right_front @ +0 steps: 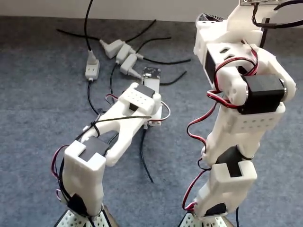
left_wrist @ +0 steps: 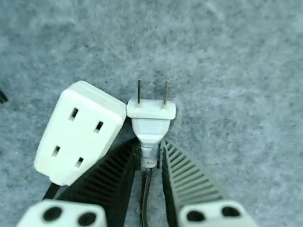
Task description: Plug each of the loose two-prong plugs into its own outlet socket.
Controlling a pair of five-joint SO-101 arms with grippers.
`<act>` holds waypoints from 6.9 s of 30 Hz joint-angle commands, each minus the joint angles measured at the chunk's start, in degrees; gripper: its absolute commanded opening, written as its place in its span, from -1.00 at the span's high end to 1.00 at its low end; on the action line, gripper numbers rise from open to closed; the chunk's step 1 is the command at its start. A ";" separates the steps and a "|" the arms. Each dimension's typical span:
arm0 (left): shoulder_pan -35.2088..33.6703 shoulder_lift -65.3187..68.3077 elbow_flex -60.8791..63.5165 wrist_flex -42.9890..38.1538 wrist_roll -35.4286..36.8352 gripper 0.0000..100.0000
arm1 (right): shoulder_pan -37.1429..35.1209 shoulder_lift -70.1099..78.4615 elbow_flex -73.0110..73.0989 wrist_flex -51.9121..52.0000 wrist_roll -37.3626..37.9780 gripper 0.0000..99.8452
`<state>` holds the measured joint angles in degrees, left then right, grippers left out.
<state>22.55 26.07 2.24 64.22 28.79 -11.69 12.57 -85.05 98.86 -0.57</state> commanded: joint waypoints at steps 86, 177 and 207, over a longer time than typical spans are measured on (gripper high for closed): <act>-6.11 -70.90 83.56 -97.85 -17.05 0.99 | -24.57 -8.40 56.04 -16.31 9.14 0.99; -5.41 -33.89 13.32 -1.32 -45.19 0.99 | -4.88 -16.66 48.66 -22.90 11.87 0.99; -3.91 -16.13 -3.21 12.66 -62.68 0.99 | -4.79 -16.57 48.84 -23.25 11.87 0.99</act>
<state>17.98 10.07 -0.04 76.00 -31.78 -17.14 -1.49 -33.63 75.65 11.12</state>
